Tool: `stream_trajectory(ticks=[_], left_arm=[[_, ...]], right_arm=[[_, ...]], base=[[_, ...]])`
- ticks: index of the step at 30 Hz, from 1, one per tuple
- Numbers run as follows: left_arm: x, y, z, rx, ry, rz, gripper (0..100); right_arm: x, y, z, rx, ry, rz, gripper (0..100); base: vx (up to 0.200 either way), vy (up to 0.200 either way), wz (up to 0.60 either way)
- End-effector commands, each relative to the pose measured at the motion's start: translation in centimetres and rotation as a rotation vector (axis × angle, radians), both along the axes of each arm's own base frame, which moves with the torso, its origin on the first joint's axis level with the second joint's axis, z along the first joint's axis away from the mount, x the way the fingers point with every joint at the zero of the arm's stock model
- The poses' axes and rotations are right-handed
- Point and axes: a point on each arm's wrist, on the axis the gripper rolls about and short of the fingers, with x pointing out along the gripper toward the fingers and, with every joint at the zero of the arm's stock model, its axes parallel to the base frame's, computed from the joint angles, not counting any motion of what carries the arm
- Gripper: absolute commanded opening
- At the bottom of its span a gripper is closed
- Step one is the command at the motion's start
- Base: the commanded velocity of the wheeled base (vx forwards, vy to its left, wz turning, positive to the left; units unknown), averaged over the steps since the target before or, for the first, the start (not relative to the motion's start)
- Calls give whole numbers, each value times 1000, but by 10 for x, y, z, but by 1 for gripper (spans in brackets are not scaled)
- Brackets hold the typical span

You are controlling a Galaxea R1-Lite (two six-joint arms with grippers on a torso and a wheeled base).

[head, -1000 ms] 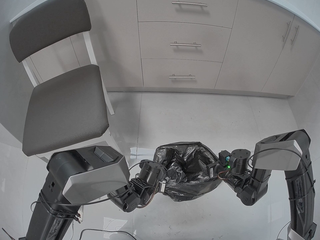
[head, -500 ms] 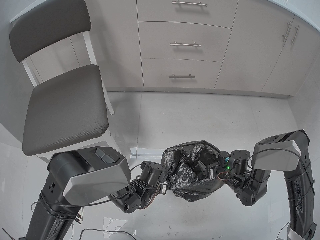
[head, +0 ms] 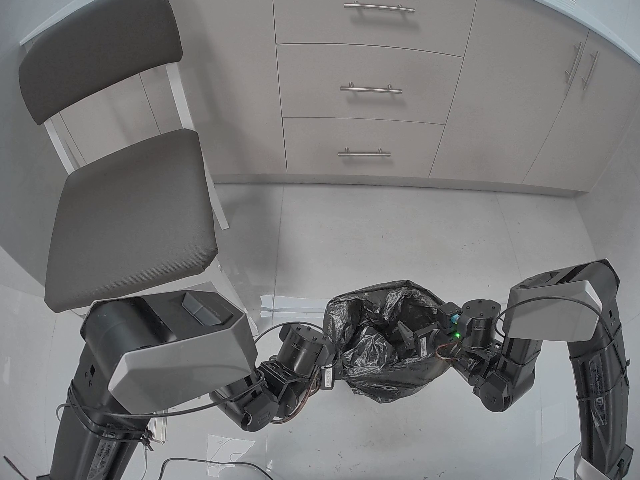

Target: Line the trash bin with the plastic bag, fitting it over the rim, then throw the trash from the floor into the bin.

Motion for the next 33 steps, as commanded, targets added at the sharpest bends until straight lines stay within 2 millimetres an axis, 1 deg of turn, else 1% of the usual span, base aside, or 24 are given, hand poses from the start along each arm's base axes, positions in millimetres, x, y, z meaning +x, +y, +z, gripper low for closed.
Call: stream_trajectory(ticks=[1, 3, 5, 6, 8, 12, 16, 19, 21, 22, 23, 25, 28, 33], left_arm=[[-7, 1, 19, -35, -14, 6, 100], [-18, 1, 24, -40, -1, -3, 100], [-18, 1, 25, -41, -1, -3, 100], [-26, -1, 22, -31, 14, -17, 100], [-29, -5, 18, -25, 21, -29, 100], [-23, -12, 6, -17, 23, -37, 100], [-23, -12, 4, -17, 26, -34, 100], [-20, -10, 13, -52, 14, -13, 100], [-18, -9, 17, -85, 13, 14, 100], [-18, -9, 17, -85, 13, 14, 100], [-14, -4, 18, -92, 13, 34, 100], [-10, 2, 17, -93, 15, 55, 100], [-4, 9, 18, -100, 9, 77, 100], [3, 15, 19, -115, -8, 99, 100]], right_arm=[[1, 0, 1, 5, -16, 0, 100], [1, 0, 1, 5, -16, 0, 100], [1, 0, 1, 5, -16, 0, 100], [1, 0, 1, 5, -16, -1, 100], [1, 0, 1, 5, -16, -1, 100], [0, 0, 1, 5, -15, 0, 100], [0, 1, -1, 7, -8, 7, 100], [-11, 6, 0, 10, 17, 41, 100], [-24, 14, -1, -3, 44, 81, 100], [-24, 14, -1, -3, 44, 81, 100], [-39, 22, -5, -22, 81, 122, 100], [-57, 31, -6, -38, 117, 172, 100], [-75, 42, -7, -44, 153, 239, 100], [-89, 45, -9, -44, 193, 291, 100]], base=[[0, 0, 0], [0, 0, 0], [0, 0, 0], [0, 0, 0], [0, 0, 0], [0, 0, 0], [0, 0, 0], [0, 0, 0], [0, 0, 0], [0, 0, 0], [0, 0, 0], [0, 0, 0], [0, 0, 0], [0, 0, 0]])
